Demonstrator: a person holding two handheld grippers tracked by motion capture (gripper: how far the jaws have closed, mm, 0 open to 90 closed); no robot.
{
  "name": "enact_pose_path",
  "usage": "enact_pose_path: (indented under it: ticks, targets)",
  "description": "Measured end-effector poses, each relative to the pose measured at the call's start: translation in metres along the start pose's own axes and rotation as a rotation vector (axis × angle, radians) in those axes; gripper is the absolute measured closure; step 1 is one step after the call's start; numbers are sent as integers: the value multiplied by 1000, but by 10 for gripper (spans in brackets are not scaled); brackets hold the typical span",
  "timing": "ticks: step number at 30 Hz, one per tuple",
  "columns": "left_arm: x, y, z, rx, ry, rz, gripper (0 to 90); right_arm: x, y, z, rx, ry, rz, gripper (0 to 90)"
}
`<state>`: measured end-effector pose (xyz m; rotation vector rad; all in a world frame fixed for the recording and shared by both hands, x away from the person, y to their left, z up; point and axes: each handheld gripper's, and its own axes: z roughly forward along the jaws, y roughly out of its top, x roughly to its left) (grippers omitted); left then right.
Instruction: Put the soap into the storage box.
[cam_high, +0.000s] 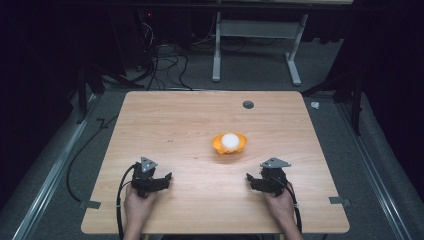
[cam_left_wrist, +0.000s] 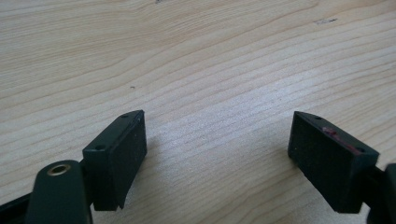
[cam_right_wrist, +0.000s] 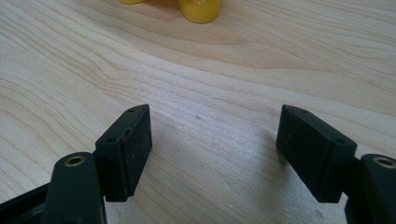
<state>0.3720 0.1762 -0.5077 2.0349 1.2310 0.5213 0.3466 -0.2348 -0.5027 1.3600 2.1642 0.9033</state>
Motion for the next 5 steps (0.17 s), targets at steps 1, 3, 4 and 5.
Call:
enact_pose_path:
  ticks: [1, 3, 4, 5]
  targets:
    - [0, 0, 0, 0, 0, 0, 200, 0, 0, 0, 1, 0, 2, 274]
    - [0, 0, 0, 0, 0, 0, 199, 0, 0, 0, 0, 3, -4, 264]
    - [0, 0, 0, 0, 0, 0, 199, 0, 0, 0, 5, 7, -3, 263]
    - [0, 0, 0, 0, 0, 0, 200, 0, 0, 0, 5, 9, -6, 262]
